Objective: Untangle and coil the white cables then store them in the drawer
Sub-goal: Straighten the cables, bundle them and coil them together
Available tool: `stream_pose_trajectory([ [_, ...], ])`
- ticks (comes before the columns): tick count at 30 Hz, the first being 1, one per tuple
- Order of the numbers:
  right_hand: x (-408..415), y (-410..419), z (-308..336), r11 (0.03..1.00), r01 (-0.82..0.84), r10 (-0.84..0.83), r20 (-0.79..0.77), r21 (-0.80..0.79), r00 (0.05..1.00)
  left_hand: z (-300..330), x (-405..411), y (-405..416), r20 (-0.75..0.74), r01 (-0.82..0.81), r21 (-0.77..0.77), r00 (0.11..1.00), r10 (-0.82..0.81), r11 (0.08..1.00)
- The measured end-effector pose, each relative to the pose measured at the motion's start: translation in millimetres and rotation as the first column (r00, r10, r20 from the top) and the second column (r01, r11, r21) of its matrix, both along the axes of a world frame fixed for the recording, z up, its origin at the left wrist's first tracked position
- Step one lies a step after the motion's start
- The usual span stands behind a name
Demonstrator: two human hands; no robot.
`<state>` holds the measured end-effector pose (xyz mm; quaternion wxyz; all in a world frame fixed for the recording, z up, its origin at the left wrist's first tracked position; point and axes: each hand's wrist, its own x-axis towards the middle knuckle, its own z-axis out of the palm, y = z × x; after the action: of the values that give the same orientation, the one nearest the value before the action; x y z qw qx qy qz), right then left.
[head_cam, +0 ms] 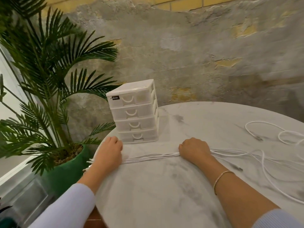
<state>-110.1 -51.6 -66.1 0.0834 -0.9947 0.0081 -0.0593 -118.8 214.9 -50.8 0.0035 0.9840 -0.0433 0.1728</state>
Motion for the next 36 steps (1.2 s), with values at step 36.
stream_pose_trajectory([
  [36,1,-58,19,0.939,-0.115,0.195,-0.226,0.325,0.954,-25,35,-150,-0.125,0.002,-0.356,0.991,-0.05,0.935],
])
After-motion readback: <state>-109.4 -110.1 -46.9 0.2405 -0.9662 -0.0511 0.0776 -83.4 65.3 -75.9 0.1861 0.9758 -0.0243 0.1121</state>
